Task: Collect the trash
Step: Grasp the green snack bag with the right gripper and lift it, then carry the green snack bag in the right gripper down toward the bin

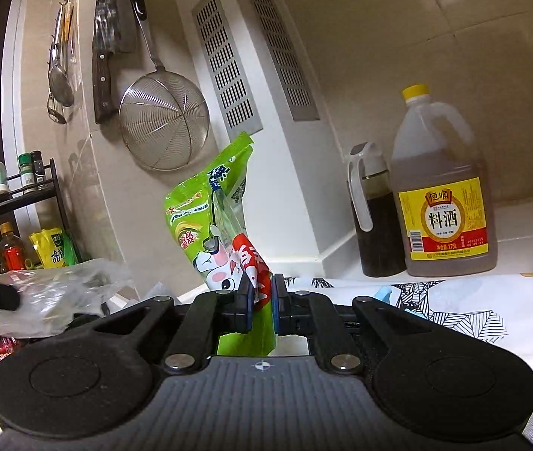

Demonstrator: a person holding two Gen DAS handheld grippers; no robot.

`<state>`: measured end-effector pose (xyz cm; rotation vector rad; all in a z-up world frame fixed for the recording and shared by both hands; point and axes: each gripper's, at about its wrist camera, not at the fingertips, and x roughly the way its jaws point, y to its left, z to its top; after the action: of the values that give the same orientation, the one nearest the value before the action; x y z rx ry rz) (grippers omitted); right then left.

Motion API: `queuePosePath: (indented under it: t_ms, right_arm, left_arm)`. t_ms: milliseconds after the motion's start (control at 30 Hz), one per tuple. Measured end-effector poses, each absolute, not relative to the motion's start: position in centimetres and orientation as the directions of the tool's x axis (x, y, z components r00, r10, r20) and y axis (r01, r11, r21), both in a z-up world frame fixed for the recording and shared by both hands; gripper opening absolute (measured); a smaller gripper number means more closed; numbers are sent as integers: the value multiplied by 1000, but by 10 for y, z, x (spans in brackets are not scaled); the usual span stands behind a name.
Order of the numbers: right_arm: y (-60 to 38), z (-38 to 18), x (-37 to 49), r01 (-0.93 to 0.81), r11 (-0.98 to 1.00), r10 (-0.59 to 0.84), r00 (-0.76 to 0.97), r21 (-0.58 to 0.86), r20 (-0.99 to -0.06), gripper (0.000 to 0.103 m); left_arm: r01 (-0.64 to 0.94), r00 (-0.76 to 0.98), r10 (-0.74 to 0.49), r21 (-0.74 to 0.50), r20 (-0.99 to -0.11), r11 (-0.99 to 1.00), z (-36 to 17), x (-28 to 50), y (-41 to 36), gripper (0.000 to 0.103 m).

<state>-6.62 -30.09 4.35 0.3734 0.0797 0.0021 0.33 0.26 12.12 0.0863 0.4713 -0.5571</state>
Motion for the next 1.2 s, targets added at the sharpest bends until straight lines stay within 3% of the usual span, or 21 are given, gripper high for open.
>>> queuePosePath:
  t_ms: [167, 500, 867, 1200]
  right_arm:
    - [-304, 42, -78, -31, 927, 38, 999, 373, -13, 11]
    - [-293, 62, -194, -130, 894, 148, 989, 429, -9, 11]
    - [-228, 50, -309, -246, 886, 333, 928, 392, -169, 11]
    - [-188, 14, -356, -222, 914, 345, 865, 339, -364, 11]
  left_arm:
    - [499, 760, -459, -39, -460, 866, 123, -27, 24, 2]
    - [469, 753, -404, -7, -519, 883, 103, -96, 69, 2]
    - [460, 740, -391, -13, -547, 888, 66, -178, 116, 2]
    - [420, 696, -362, -56, -620, 906, 13, -234, 147, 2]
